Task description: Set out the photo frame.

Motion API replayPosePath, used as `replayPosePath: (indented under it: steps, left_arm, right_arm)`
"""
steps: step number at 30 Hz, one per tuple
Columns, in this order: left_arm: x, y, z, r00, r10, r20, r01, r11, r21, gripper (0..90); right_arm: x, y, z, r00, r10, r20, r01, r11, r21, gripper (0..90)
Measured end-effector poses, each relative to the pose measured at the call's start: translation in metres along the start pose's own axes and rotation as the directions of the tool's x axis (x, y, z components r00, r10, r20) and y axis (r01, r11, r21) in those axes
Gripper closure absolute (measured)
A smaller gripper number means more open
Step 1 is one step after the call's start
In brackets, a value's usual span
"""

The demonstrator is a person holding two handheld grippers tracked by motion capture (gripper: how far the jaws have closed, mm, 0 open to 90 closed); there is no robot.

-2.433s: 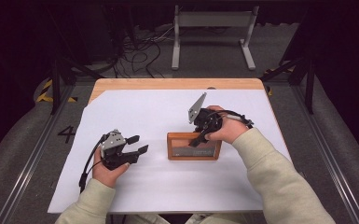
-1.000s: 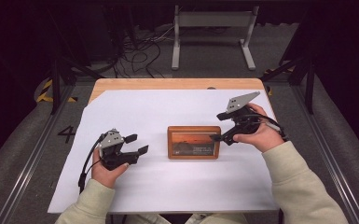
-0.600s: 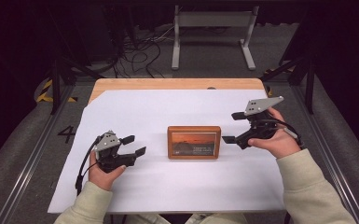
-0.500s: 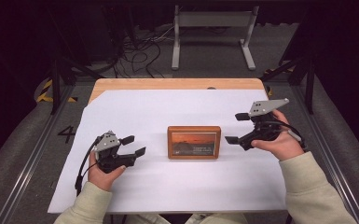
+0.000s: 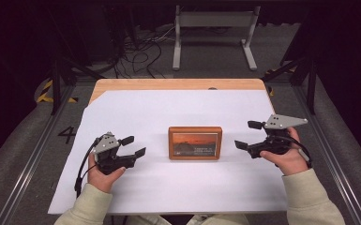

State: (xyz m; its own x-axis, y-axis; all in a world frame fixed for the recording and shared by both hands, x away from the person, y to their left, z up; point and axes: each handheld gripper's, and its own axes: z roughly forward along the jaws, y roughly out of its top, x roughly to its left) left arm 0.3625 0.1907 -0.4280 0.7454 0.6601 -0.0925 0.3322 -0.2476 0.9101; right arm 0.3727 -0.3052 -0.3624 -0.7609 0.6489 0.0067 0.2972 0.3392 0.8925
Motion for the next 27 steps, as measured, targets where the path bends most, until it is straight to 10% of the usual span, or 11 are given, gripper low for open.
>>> replayPosePath:
  steps: [14,27]
  left_arm:
    - [-0.005,-0.005,-0.003,1.0,0.007,0.001,-0.007,1.0,0.002,33.1]
    - [0.004,-0.011,0.0,0.9998,-0.012,-0.015,0.012,0.9999,0.01,33.1]
  right_arm:
    - [-0.008,-0.047,0.005,0.9893,0.067,0.13,-0.055,0.994,-0.093,12.4]
    - [-0.009,-0.064,0.022,0.9884,0.071,0.134,-0.071,0.997,-0.008,9.2]
